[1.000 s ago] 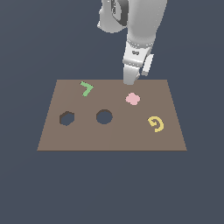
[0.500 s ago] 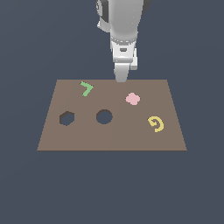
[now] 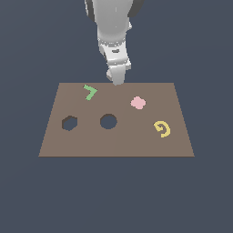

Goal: Insert a designated object into the corresponding slot on a board.

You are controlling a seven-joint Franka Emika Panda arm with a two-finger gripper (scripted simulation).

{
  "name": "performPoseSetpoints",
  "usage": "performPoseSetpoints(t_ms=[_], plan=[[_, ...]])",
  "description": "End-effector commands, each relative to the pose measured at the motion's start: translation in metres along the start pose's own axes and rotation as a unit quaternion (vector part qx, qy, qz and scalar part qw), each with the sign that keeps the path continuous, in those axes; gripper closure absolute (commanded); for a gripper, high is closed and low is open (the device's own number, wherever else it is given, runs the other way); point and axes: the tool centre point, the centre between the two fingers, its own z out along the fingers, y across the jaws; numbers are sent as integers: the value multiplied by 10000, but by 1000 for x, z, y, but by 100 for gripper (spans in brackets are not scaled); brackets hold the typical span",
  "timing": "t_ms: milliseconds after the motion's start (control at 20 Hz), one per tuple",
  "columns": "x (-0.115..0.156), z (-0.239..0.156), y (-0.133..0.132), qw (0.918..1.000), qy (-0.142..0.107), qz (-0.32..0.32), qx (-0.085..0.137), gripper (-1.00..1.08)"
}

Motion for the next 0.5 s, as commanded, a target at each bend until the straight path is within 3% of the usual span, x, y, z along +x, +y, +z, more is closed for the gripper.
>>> performPoseSetpoints(t_ms=[0,450], plan=[[-13,0,-1,9994,-1,-350,-3,108],[-60,-1,4,9875,-3,-1574,-5,108]])
